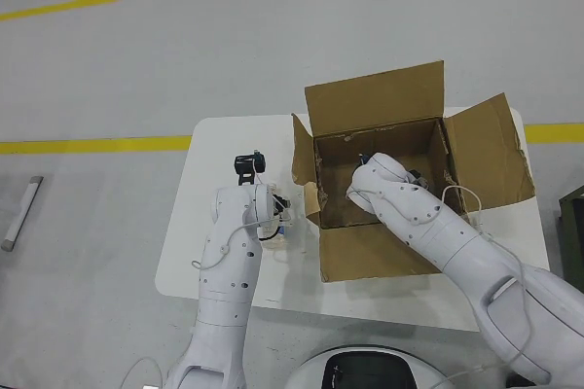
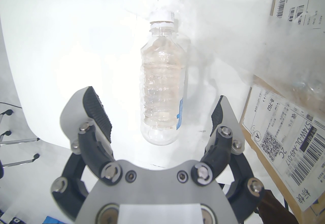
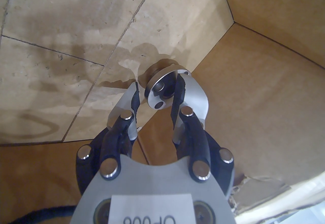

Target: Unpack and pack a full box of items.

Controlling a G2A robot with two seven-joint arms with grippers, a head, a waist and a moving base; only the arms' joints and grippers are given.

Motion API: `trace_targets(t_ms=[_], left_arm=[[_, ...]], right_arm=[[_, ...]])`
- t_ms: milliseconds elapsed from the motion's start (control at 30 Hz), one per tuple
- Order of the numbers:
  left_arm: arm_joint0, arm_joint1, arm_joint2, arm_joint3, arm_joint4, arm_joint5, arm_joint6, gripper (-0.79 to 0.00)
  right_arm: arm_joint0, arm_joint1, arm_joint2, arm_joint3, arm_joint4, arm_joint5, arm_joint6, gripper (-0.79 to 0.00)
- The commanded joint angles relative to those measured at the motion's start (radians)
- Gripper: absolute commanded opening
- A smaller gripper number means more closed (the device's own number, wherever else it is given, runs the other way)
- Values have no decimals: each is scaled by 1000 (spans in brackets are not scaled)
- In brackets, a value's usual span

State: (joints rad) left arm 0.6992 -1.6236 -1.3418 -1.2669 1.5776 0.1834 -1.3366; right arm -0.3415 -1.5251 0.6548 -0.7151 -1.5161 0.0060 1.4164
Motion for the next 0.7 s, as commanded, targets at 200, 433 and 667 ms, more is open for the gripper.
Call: trace_targets(t_ms=[200,433,667], left_arm=[[0,0,0,0,0,0,0,0],[0,0,0,0,0,0,0,0],[0,0,0,0,0,0,0,0]], right_arm=[[10,-18,11,31,-9,0,-11,-785],[13,-23,38,7,-8,1,-18,-785],[-6,-6,117,-100,36,-27,-22,-785]])
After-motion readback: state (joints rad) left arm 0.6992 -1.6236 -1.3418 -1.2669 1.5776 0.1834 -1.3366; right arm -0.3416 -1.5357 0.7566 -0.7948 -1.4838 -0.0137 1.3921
